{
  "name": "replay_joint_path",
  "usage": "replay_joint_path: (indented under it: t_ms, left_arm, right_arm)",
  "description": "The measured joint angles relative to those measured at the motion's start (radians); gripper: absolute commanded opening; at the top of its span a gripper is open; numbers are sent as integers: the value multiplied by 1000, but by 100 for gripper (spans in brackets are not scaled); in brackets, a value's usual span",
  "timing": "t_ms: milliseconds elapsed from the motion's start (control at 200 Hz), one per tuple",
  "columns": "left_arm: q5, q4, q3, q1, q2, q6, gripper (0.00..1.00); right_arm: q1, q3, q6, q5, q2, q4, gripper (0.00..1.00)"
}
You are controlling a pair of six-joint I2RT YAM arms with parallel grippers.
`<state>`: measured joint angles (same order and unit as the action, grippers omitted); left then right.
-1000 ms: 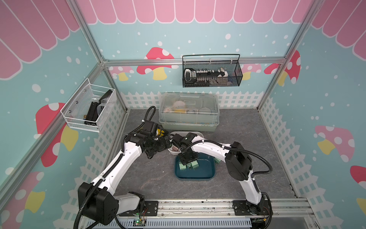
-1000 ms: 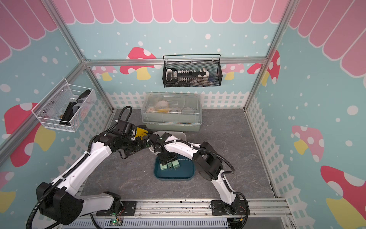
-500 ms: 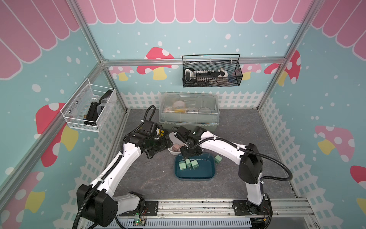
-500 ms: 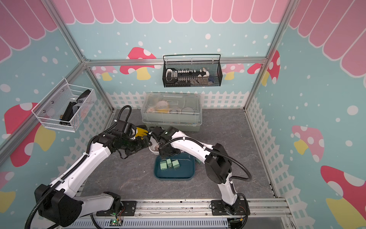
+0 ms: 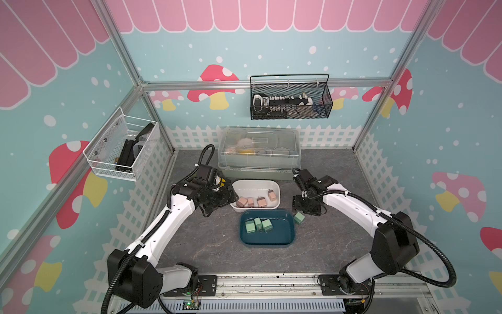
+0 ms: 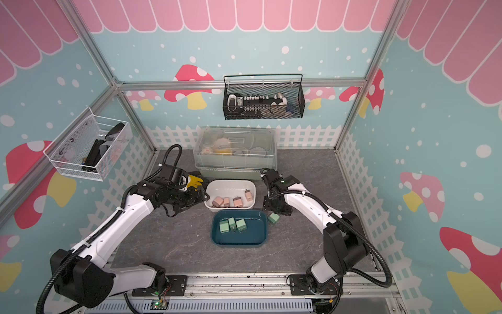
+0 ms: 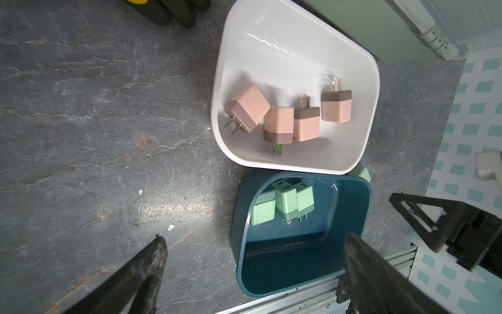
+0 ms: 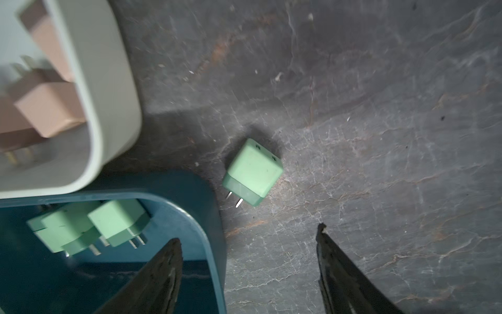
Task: Place the plugs by color into the storage box
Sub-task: Pick up the plug from the center of the board.
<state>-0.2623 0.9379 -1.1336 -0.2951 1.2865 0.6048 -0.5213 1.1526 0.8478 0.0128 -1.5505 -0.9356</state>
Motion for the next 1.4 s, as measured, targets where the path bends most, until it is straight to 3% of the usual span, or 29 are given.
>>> replay_joint_path:
  t_ms: [500,961,1241,1401]
  left_arm:
    - [-3,6,-10,2,0,-11,98]
    - [-3,14,-17,10,0,-14,98]
    - [-3,14,-17,12,0,-14,98]
    - [-3,14,-17,12,0,-14,98]
  right_arm:
    - [30,-31,61,-3,-142,162,78]
    - [47,-138,95,-2,-146,235,74]
    - [63,-179,111,-2,-123,275,61]
    - [78,-201,110,1,-108,284,41]
